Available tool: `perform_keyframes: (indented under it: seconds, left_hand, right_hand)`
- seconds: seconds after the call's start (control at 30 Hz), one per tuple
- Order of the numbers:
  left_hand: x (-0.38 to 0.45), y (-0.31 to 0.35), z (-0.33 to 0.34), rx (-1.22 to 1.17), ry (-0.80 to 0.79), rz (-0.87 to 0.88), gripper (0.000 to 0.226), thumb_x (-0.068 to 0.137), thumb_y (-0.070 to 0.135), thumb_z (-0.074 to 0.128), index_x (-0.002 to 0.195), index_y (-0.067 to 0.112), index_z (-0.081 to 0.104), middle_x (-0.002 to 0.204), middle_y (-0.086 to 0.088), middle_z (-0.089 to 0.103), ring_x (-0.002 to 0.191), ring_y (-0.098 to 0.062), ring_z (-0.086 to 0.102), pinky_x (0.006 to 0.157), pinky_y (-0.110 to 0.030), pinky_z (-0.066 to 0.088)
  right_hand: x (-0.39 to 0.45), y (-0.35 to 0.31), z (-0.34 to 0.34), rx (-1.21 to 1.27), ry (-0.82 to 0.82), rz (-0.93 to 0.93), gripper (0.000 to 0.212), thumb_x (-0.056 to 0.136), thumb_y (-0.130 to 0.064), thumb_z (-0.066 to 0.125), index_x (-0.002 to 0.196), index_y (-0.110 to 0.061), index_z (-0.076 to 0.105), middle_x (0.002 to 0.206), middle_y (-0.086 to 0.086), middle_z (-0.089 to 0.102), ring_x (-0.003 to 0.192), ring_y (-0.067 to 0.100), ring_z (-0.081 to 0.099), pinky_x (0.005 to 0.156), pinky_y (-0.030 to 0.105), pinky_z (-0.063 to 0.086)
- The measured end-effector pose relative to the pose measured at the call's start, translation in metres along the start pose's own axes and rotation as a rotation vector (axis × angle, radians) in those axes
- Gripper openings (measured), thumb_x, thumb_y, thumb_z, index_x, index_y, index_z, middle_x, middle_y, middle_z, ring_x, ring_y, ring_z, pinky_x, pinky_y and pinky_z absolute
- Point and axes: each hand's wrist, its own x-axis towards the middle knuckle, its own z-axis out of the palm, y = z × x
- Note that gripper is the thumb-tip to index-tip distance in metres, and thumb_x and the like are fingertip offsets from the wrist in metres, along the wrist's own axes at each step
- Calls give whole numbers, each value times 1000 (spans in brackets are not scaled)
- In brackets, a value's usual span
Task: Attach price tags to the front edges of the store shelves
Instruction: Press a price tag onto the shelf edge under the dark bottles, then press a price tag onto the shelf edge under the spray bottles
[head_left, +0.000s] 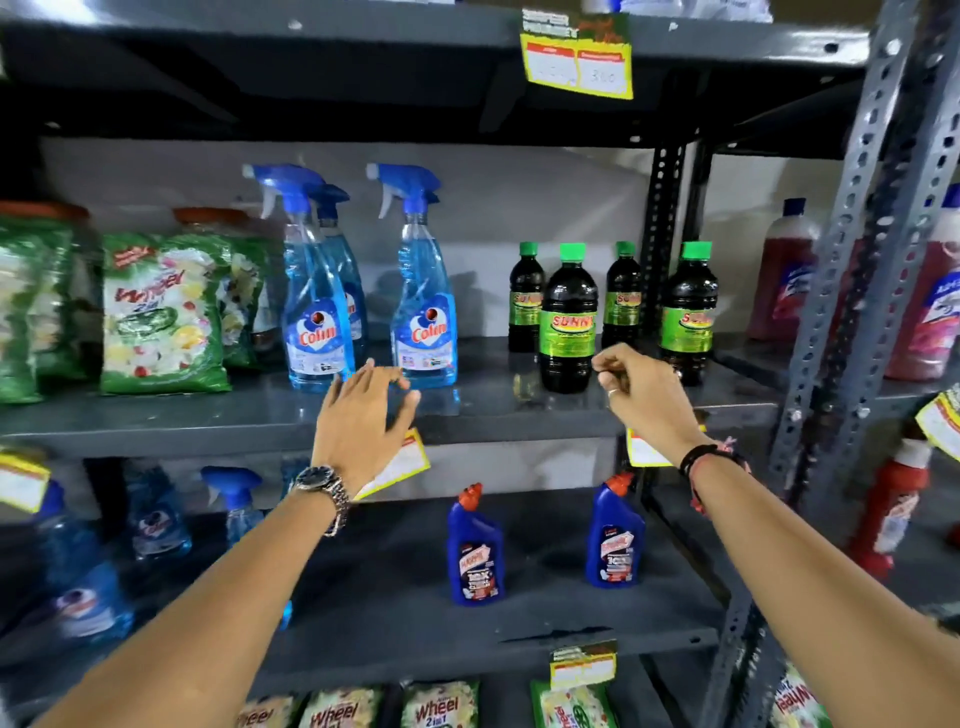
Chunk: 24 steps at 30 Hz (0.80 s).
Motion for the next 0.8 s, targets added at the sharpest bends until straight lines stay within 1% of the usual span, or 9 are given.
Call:
perform_keyframes:
  seconds: [0.1, 0.2, 0.27, 0.4, 0.5, 0.53, 0.67, 0.73, 0.8]
  left_hand:
    - [-9, -39, -16, 42, -24, 14, 41, 89, 50, 34, 98, 18, 59, 119, -3, 66, 119, -27, 55, 96, -42, 44]
    - [-15, -67, -29, 55, -46, 50, 44, 88, 53, 34, 90, 19, 62, 119, 2, 65, 118, -22, 56, 90, -38, 48]
    - [-18, -81, -36, 36, -66, 69, 44, 87, 54, 37, 84, 20, 64, 126, 4, 62, 121, -20, 55, 90, -37, 50]
    - [-22, -99, -36, 18, -130, 145, 46, 83, 63, 39, 74, 25, 65, 140, 4, 54, 137, -13, 39, 100, -34, 46]
    - [-22, -104, -35, 16, -163, 201, 36, 79, 62, 54, 73, 27, 63, 141, 9, 52, 137, -9, 39, 102, -29, 42]
    - [-22, -105, -34, 5, -180, 208, 33, 79, 59, 60, 75, 26, 64, 140, 10, 52, 136, -8, 40, 104, -28, 38]
    - [-20, -109, -32, -63, -227, 208, 24, 81, 48, 66, 82, 24, 64, 141, 10, 51, 133, -7, 43, 113, -27, 24]
    - [-20, -109, -34, -80, -230, 209, 20, 83, 44, 65, 84, 24, 63, 139, 9, 54, 129, -7, 48, 112, -29, 27]
    - [-18, -108, -37, -120, -220, 181, 17, 85, 39, 65, 86, 22, 61, 128, 6, 64, 117, -12, 59, 104, -35, 41]
  right_hand:
    - [0, -39, 32, 61, -31, -28, 18, 87, -7, 57, 102, -14, 63, 90, -1, 69, 83, 15, 62, 76, 27, 48]
    - [-7, -70, 64, 142, -64, -23, 13, 88, -11, 59, 98, -16, 64, 86, -5, 68, 75, 6, 62, 66, 13, 46]
    - [-13, -87, 85, 186, -67, -32, 10, 88, -13, 61, 95, -17, 64, 87, -7, 68, 79, 4, 64, 71, 18, 50]
    - [-24, -116, 122, 208, -46, -59, 8, 84, -18, 66, 92, -21, 67, 91, -4, 72, 84, 12, 67, 80, 27, 52]
    - [-32, -131, 141, 131, -14, -55, 10, 84, -26, 67, 93, -24, 68, 96, -7, 73, 91, 15, 66, 104, 42, 40]
    - [-35, -135, 146, 84, 1, -55, 11, 83, -28, 67, 94, -25, 68, 96, -7, 73, 92, 16, 65, 108, 47, 35]
    - [-40, -143, 153, 10, 44, -13, 10, 83, -28, 68, 90, -21, 66, 94, -5, 72, 91, 21, 63, 110, 57, 27]
    - [-41, -146, 153, -27, 34, -15, 9, 85, -28, 66, 88, -20, 63, 93, -3, 71, 89, 24, 63, 108, 58, 29]
    - [-41, -146, 152, -67, 23, -32, 8, 87, -28, 63, 87, -20, 60, 89, -3, 69, 87, 25, 62, 105, 59, 32]
